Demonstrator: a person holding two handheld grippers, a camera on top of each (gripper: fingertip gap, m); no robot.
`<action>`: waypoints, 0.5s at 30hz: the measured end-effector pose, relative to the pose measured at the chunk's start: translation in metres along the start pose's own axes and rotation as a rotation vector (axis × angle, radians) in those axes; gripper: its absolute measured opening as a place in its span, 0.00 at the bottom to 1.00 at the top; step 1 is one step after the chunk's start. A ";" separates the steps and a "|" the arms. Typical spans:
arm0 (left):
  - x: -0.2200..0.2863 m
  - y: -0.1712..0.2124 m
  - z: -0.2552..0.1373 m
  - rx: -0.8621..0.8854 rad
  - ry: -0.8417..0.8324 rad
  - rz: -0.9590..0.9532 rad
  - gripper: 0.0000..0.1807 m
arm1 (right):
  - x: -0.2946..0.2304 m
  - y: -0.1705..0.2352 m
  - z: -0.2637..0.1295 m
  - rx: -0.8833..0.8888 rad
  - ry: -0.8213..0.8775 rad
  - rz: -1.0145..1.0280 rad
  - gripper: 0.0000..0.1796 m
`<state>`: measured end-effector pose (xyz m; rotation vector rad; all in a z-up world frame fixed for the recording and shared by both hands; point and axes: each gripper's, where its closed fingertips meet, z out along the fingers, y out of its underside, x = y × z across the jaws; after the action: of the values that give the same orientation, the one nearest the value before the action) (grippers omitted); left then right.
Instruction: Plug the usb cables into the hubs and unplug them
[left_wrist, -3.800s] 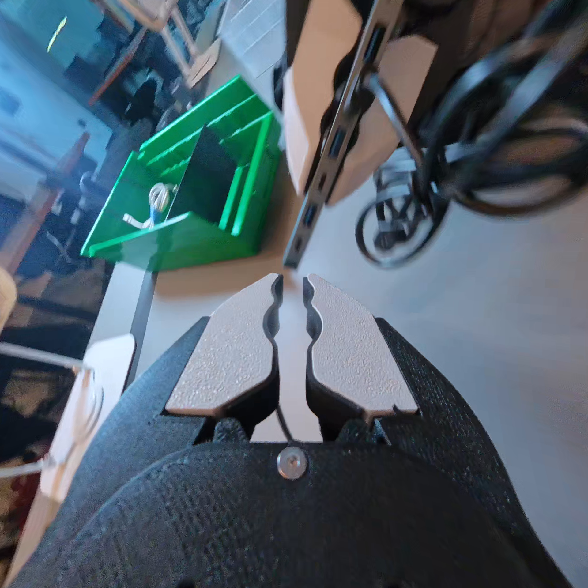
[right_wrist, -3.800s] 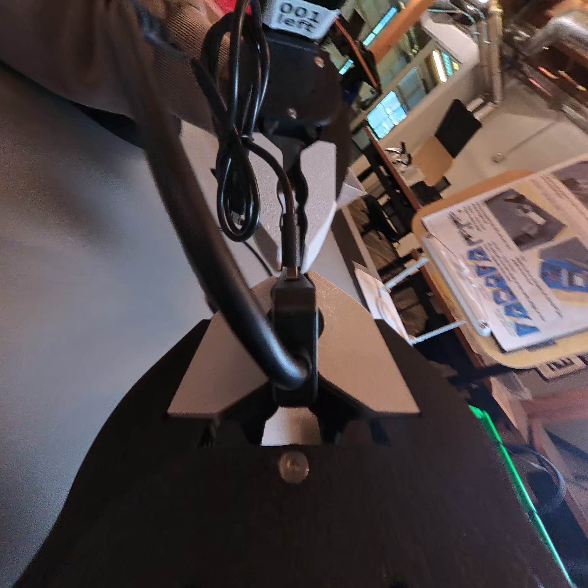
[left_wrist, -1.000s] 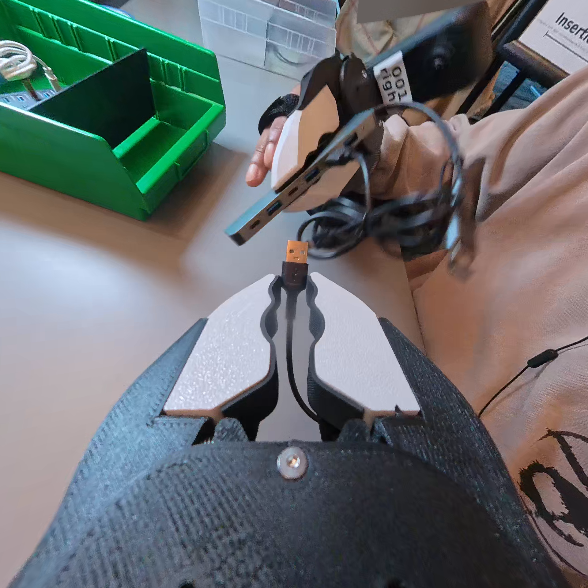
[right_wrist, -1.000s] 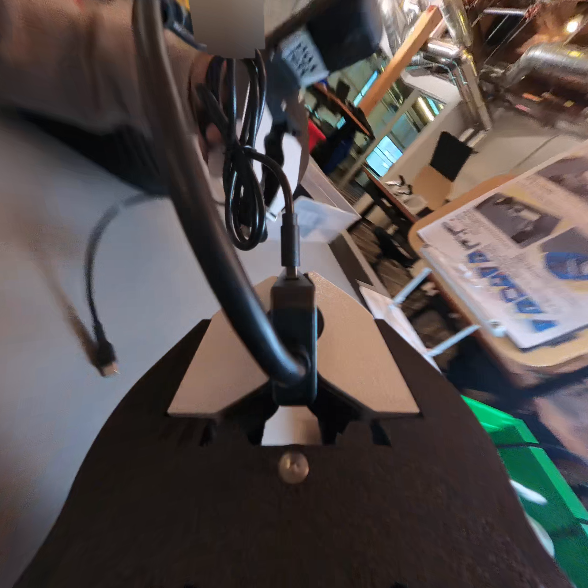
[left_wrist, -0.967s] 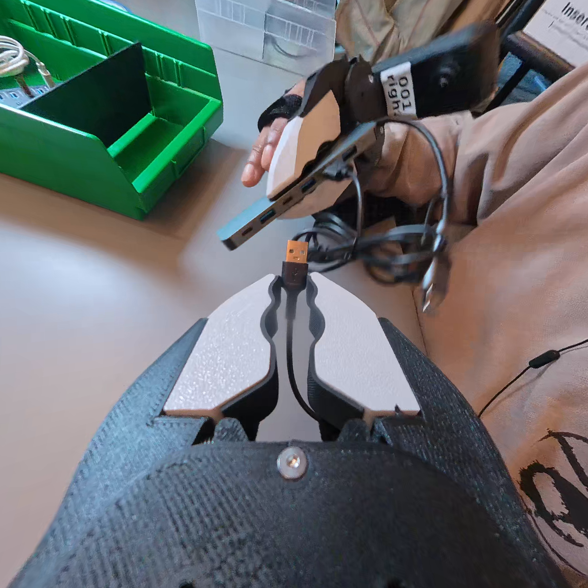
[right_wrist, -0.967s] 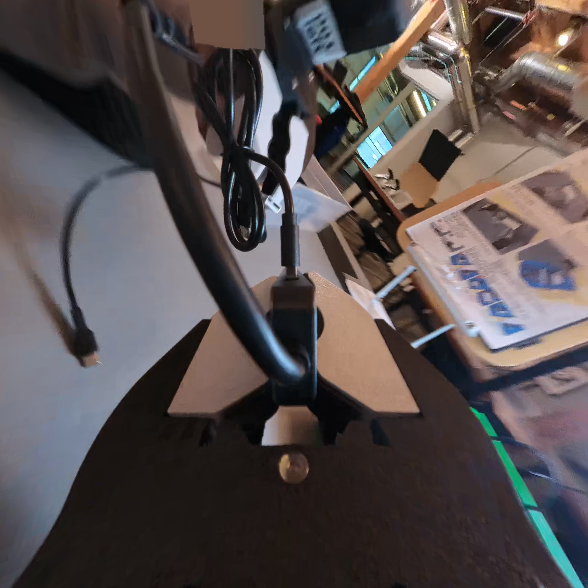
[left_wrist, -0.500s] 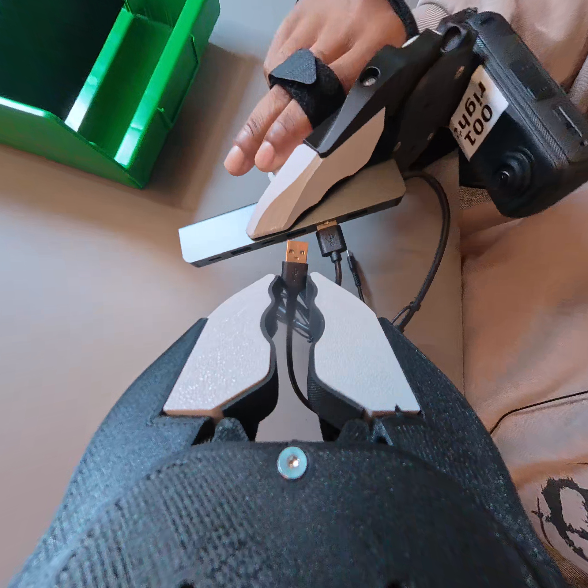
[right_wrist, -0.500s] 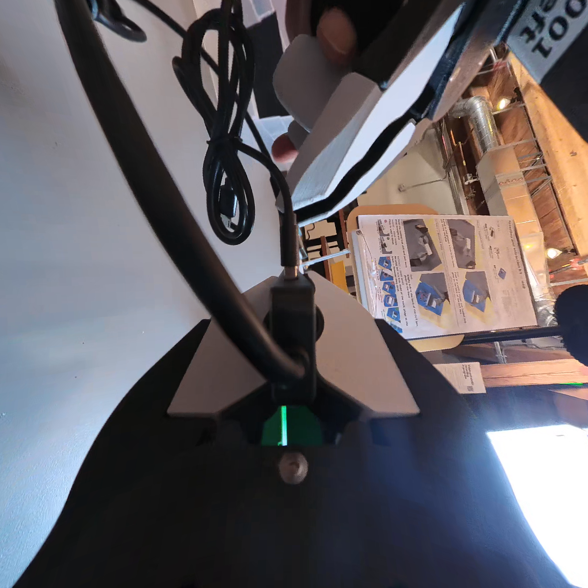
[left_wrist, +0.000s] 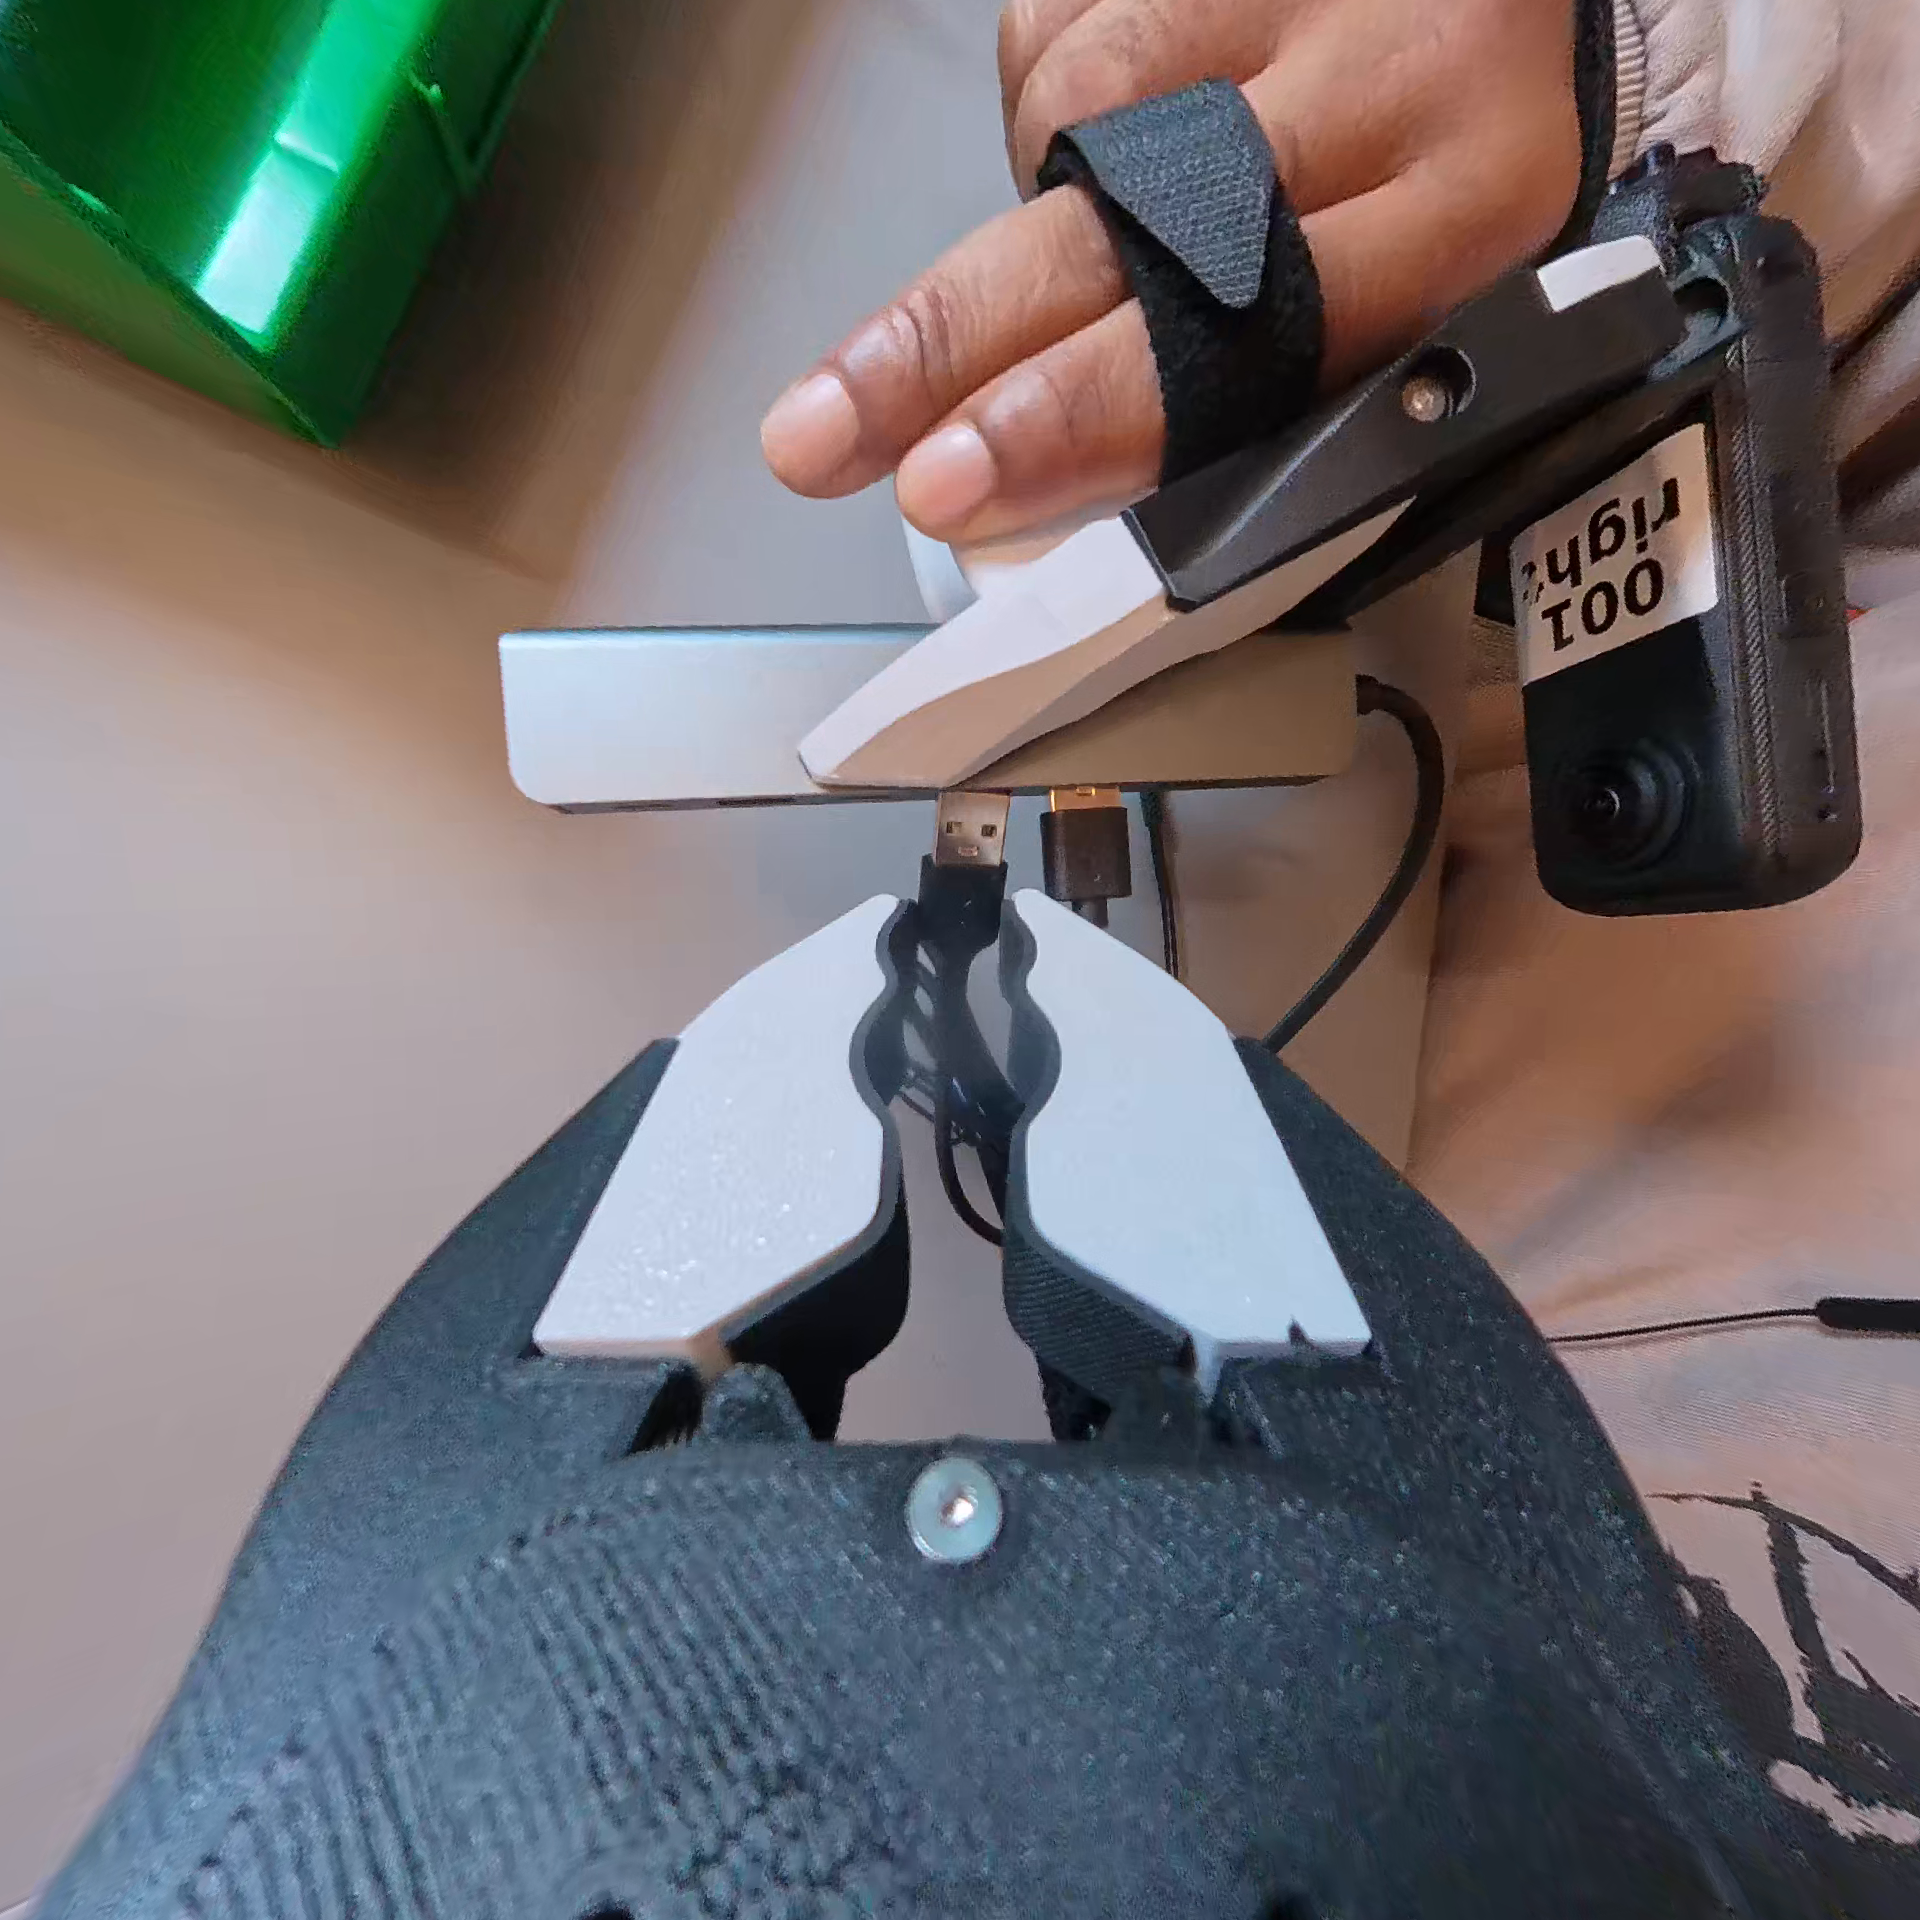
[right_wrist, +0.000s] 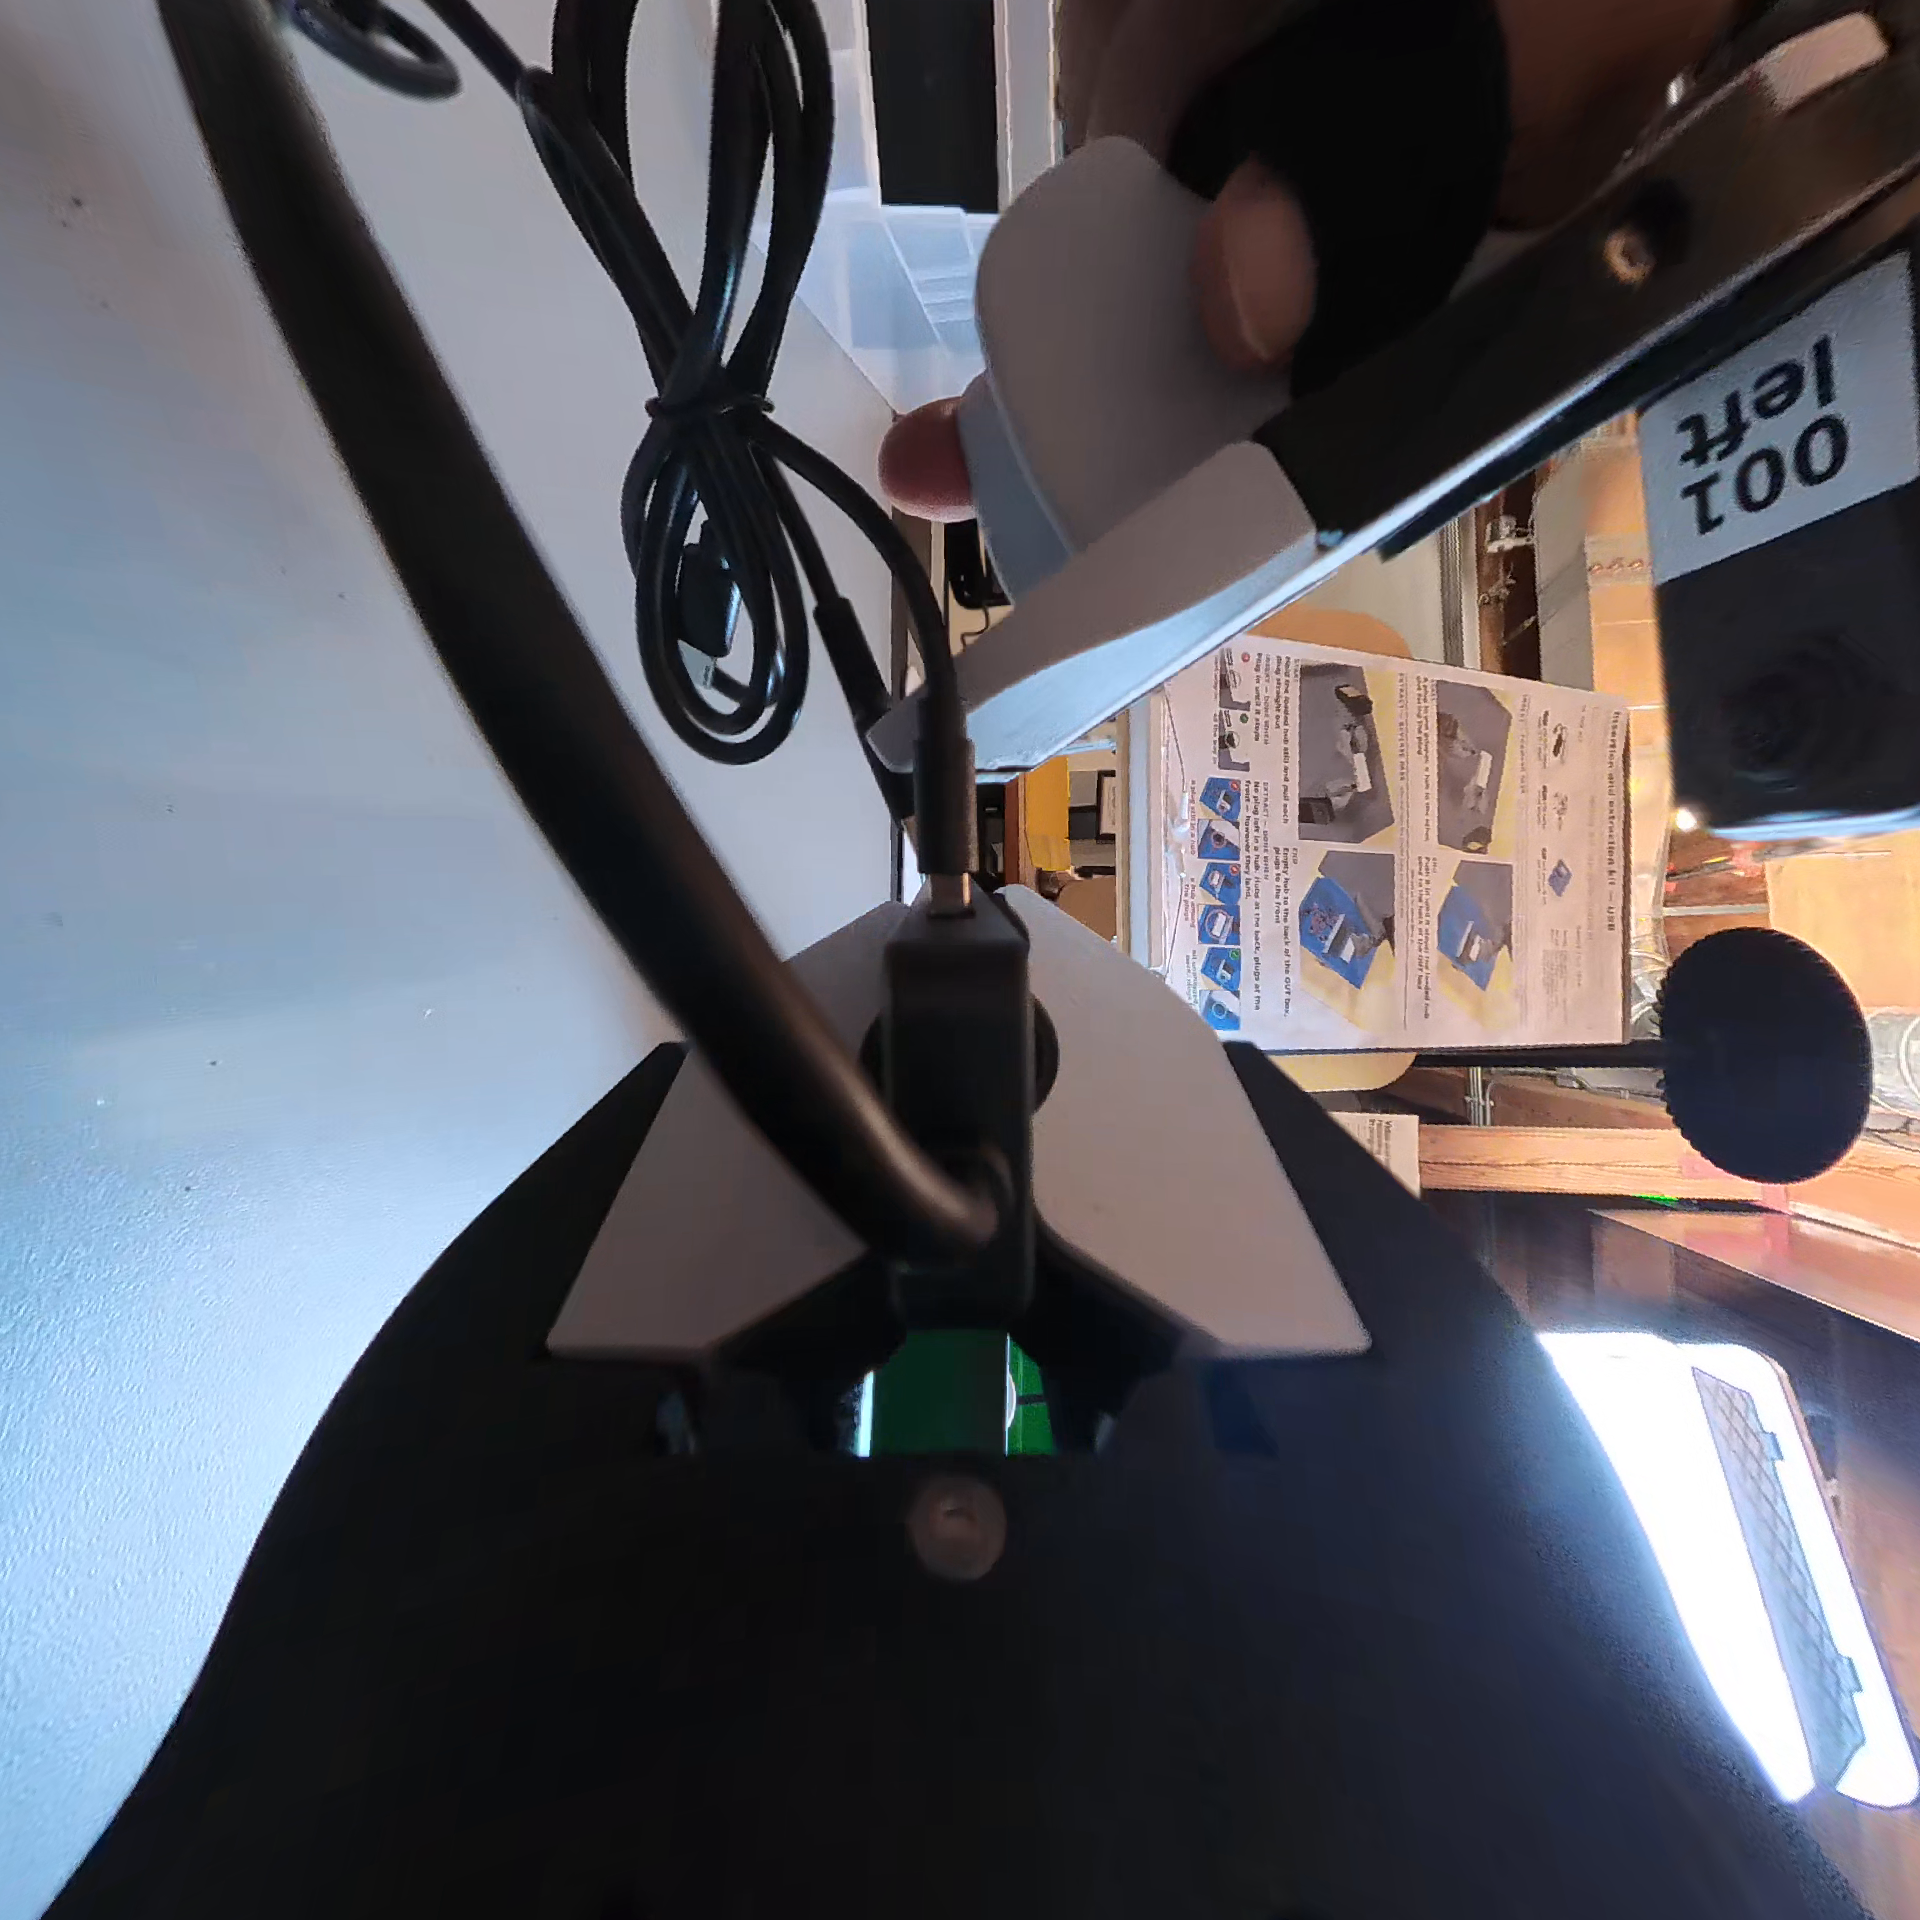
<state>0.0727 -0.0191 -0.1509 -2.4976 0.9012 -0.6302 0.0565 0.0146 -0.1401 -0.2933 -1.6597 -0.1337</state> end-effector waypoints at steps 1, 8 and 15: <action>0.000 0.001 0.001 -0.010 0.011 -0.011 0.08 | -0.001 0.000 0.000 -0.002 -0.001 -0.004 0.06; -0.003 0.011 0.008 -0.134 0.075 -0.068 0.08 | -0.012 -0.001 0.004 -0.014 -0.035 -0.055 0.06; -0.004 0.022 0.013 -0.310 0.139 -0.135 0.08 | -0.024 -0.004 0.007 -0.017 -0.079 -0.101 0.06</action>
<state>0.0660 -0.0290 -0.1736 -2.8387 0.9485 -0.7668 0.0510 0.0098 -0.1648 -0.2300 -1.7531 -0.2140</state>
